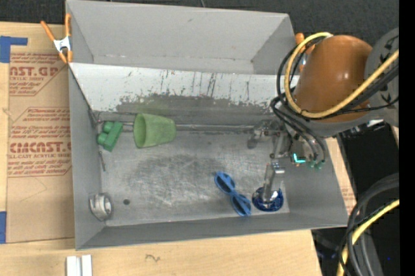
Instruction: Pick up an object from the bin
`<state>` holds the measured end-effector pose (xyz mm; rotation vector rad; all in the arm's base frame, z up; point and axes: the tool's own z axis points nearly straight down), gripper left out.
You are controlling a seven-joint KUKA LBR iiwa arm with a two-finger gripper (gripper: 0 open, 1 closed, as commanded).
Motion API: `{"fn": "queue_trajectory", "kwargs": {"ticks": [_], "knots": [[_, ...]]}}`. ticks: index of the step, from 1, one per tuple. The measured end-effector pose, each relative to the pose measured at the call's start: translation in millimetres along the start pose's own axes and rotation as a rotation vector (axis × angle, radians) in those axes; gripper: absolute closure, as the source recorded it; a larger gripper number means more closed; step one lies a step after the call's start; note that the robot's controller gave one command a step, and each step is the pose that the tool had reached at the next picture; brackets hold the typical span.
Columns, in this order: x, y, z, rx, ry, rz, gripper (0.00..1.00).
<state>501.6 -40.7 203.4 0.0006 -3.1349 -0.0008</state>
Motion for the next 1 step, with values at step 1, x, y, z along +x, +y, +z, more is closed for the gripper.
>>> {"fn": "queue_trajectory", "kwargs": {"ticks": [1], "knots": [[3.6,-2.7,112.5,-0.006,-0.045,0.182,0.00]]}}
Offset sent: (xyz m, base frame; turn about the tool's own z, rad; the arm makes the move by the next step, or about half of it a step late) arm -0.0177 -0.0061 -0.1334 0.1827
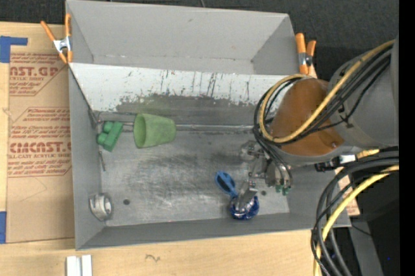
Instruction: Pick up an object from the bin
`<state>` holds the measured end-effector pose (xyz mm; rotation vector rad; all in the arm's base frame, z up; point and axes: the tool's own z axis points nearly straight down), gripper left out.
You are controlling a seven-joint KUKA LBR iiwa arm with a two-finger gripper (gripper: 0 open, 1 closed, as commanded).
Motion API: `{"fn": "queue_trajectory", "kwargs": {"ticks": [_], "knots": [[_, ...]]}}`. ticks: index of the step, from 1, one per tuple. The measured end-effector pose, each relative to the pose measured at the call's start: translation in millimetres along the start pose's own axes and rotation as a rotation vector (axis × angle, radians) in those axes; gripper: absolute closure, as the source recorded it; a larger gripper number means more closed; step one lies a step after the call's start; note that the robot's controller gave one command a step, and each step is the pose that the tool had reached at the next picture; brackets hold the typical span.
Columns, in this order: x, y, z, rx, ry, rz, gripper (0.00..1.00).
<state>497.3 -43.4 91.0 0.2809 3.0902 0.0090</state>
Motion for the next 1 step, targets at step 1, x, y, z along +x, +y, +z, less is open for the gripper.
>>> {"fn": "queue_trajectory", "kwargs": {"ticks": [1], "knots": [[8.6,-1.8,-10.1,0.013,0.029,0.299,0.00]]}}
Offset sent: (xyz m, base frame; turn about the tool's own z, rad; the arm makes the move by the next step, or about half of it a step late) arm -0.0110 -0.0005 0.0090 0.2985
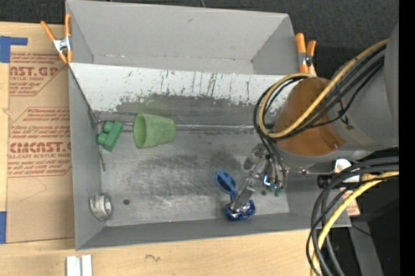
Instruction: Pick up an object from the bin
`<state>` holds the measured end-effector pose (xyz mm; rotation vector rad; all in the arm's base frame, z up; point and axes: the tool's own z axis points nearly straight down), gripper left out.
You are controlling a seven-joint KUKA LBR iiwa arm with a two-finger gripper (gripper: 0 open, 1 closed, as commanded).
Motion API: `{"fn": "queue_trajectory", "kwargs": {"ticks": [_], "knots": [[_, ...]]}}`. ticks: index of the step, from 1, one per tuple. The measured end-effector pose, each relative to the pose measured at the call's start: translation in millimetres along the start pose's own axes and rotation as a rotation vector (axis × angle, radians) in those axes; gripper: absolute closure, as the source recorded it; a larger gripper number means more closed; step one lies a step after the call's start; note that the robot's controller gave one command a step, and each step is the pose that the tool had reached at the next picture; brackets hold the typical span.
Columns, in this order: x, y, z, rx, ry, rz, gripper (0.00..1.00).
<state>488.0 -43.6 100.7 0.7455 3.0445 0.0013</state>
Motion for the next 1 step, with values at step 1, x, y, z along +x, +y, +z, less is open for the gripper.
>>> {"fn": "queue_trajectory", "kwargs": {"ticks": [1], "knots": [[22.6,29.9,0.7,0.001,0.004,0.089,0.00]]}}
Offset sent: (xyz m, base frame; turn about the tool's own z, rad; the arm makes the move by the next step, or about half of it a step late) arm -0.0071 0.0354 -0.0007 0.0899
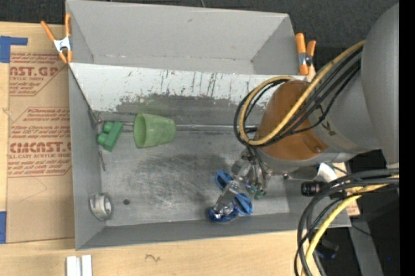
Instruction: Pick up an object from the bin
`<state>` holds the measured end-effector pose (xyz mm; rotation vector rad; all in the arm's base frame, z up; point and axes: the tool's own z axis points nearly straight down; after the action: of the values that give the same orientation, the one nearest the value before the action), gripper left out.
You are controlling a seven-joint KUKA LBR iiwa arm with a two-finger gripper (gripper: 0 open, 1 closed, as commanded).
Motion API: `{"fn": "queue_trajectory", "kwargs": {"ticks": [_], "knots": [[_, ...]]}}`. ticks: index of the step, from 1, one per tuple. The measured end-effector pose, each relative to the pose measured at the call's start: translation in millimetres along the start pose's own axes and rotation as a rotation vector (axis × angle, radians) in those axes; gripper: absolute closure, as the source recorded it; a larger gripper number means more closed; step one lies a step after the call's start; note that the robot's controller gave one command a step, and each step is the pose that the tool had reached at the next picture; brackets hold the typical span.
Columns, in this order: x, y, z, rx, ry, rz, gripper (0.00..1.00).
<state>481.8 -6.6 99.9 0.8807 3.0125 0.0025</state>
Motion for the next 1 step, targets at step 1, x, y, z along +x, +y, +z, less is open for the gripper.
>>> {"fn": "queue_trajectory", "kwargs": {"ticks": [1], "knots": [[-36.2,-35.1,22.4,-0.020,-0.018,0.078,0.00]]}}
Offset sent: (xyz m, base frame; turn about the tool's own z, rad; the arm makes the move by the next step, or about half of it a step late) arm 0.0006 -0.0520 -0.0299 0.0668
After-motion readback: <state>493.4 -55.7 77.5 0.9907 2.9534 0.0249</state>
